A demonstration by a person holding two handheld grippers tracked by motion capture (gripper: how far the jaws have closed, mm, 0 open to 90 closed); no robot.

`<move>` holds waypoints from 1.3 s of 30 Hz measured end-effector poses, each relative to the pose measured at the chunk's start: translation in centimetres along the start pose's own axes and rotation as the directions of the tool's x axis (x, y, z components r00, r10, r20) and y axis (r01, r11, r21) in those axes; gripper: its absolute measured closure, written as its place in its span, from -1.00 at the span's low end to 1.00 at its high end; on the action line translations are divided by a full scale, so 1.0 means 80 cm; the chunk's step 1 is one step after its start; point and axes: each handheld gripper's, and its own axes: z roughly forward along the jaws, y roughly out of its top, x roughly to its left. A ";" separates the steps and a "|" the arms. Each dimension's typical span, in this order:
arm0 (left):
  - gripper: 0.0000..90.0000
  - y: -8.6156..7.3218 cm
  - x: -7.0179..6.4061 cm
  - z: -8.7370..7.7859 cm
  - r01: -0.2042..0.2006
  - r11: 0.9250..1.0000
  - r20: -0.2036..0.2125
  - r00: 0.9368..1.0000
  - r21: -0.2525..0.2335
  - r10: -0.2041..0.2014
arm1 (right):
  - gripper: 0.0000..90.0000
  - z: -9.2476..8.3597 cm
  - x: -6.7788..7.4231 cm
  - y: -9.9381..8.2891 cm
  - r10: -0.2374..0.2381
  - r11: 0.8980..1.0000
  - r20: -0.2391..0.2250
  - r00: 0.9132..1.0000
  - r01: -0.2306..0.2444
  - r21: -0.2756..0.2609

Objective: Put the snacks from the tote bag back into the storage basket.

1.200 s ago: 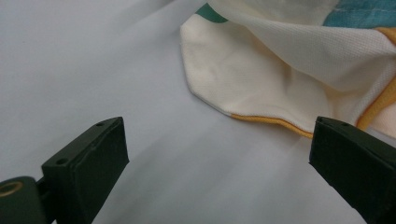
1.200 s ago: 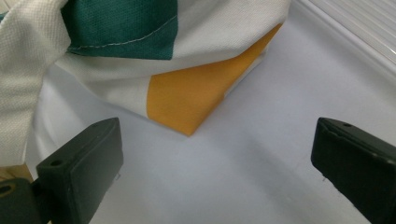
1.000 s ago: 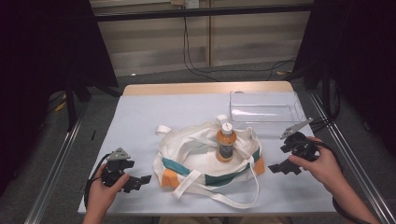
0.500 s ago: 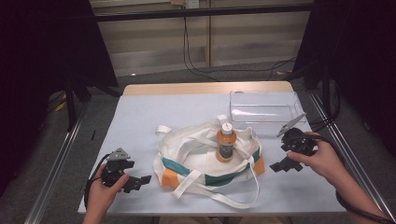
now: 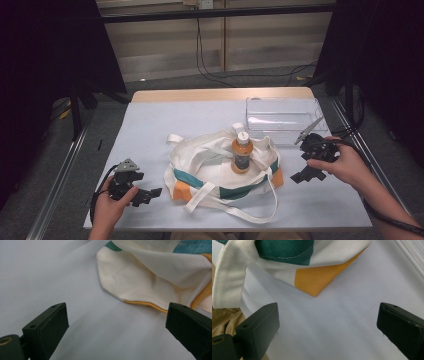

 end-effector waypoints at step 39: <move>-0.90 -0.001 0.001 -0.001 -0.002 1.000 0.000 1.000 0.004 0.002 | -0.89 -0.033 0.006 0.038 -0.053 0.995 0.005 0.999 0.053 0.079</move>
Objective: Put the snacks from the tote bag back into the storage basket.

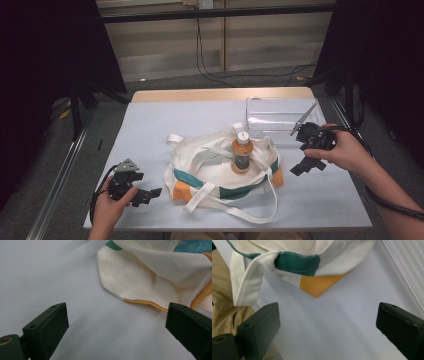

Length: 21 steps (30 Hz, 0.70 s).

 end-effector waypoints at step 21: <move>-0.90 -0.001 0.001 -0.002 0.013 1.000 -0.006 1.000 -0.010 -0.013 | -0.90 -0.021 0.017 0.049 -0.064 0.998 -0.001 0.998 0.064 -0.007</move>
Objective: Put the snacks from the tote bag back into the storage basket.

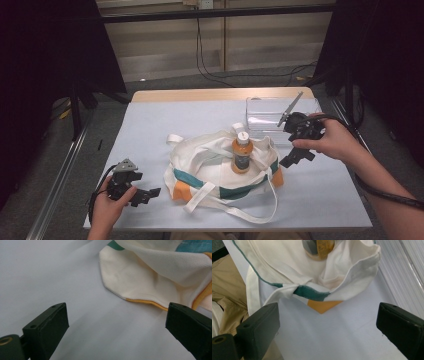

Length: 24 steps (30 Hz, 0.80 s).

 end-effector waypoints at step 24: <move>-0.90 0.000 0.001 0.001 0.002 1.000 -0.002 1.000 -0.001 -0.002 | -0.90 0.021 0.011 0.059 -0.075 0.997 -0.015 0.997 0.075 -0.019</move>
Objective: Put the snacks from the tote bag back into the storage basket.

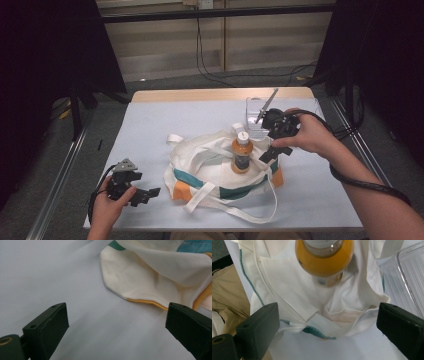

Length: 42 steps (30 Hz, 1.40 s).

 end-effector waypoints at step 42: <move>-0.90 -0.003 0.004 -0.006 0.004 1.000 -0.014 1.000 -0.013 -0.004 | -0.67 0.056 0.001 0.059 -0.084 0.996 0.003 0.996 0.084 0.043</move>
